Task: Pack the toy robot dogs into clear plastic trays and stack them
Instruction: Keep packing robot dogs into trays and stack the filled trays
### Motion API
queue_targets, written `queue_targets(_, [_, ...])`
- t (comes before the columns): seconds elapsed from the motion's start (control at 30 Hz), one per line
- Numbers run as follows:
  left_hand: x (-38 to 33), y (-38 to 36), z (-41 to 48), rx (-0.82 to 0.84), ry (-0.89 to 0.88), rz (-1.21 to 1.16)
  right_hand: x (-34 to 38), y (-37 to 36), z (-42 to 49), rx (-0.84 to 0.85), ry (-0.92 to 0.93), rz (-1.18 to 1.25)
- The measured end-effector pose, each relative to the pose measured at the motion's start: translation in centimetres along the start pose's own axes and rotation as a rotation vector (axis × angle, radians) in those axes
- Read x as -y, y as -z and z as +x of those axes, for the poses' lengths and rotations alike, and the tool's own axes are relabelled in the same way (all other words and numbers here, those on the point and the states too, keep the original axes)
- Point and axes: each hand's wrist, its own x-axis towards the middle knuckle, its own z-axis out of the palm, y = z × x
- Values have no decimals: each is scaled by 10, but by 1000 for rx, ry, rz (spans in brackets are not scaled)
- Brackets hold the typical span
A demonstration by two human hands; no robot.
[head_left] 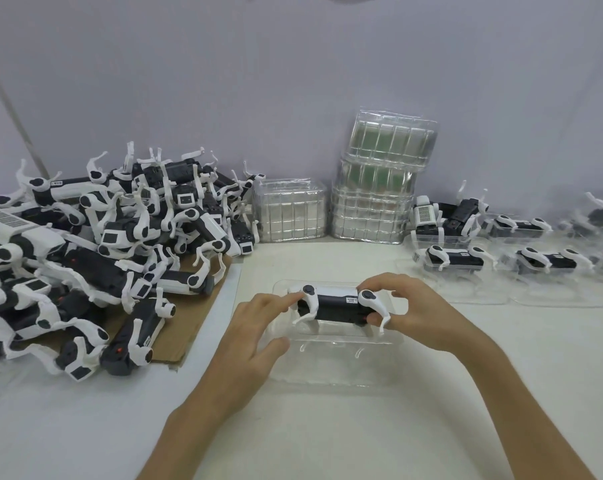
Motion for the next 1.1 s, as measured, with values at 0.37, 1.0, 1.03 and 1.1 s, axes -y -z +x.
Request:
queue_targets(0.37, [8,-6,0,-73,-80,50,3,1,1,50,-145,321])
queue_targets(1.0, [-7,-2,6,23,511,-425,10,-14,1,162,-422,364])
queue_targets(1.03, [-5,-1,5,29,526,-444,10,-16,1,162,-406,408])
queue_targets(1.1, [-3,-3,5,8,520,-430,9,-19,1,151,-378,471])
